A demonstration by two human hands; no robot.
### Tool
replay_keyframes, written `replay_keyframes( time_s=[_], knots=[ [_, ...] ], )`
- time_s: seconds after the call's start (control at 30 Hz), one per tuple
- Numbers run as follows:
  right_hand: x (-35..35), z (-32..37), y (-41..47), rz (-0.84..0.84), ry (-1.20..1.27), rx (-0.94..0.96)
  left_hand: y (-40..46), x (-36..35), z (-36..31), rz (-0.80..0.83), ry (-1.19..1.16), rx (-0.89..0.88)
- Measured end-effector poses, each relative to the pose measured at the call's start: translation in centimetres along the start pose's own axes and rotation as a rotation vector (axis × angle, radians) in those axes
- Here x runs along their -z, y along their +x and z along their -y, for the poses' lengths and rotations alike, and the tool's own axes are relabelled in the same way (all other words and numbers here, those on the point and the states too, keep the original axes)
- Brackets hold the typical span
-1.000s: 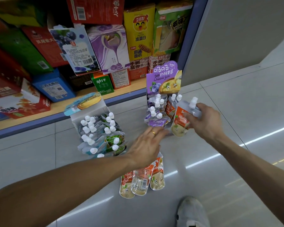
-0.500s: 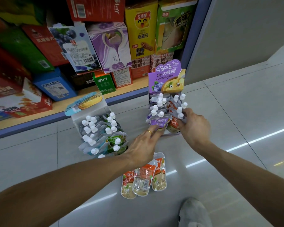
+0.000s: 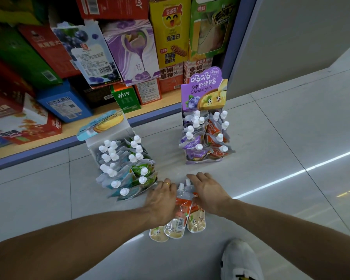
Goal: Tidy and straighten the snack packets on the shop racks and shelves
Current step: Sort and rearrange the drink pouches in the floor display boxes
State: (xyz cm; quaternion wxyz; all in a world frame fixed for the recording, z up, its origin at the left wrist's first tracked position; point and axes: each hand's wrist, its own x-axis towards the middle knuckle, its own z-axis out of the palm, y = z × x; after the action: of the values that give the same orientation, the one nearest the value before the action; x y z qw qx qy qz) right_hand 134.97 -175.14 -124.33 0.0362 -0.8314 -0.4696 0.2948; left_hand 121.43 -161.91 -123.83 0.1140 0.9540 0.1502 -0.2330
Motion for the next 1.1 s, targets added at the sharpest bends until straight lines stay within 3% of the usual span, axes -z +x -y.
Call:
replay_keyframes(
  time_s=[0.23, 0.37, 0.5, 0.63, 0.87, 1.0, 1.1],
  knots=[
    [2.5, -2.1, -1.3, -0.040, 0.263, -0.128, -0.2, 0.1, 0.0, 0.068, -0.203, 0.022],
    [6.0, -3.8, -4.7, -0.354, 0.449, -0.106, 0.0, 0.5, 0.1, 0.122, -0.368, 0.087],
    [9.5, -4.3, -5.8, -0.740, 0.312, -0.112, 0.5, 1.7, 0.0, 0.156, -0.496, 0.114],
    [10.7, -4.5, -3.8, -0.922, 0.187, -0.122, 1.1, 3.4, -0.6, 0.070, -0.649, 0.076],
    [8.4, -4.1, -0.6, -0.918, 0.262, -0.141, 1.9, 7.1, -1.6, -0.132, -0.714, -0.026],
    [8.7, -4.2, 0.0, -0.950, 0.223, -0.079, 2.8, 8.4, -1.8, -0.161, -0.700, -0.026],
    [8.2, -4.6, 0.3, -0.870, 0.106, -0.092, 3.4, 8.7, -1.8, -0.174, -0.719, -0.004]
  ],
)
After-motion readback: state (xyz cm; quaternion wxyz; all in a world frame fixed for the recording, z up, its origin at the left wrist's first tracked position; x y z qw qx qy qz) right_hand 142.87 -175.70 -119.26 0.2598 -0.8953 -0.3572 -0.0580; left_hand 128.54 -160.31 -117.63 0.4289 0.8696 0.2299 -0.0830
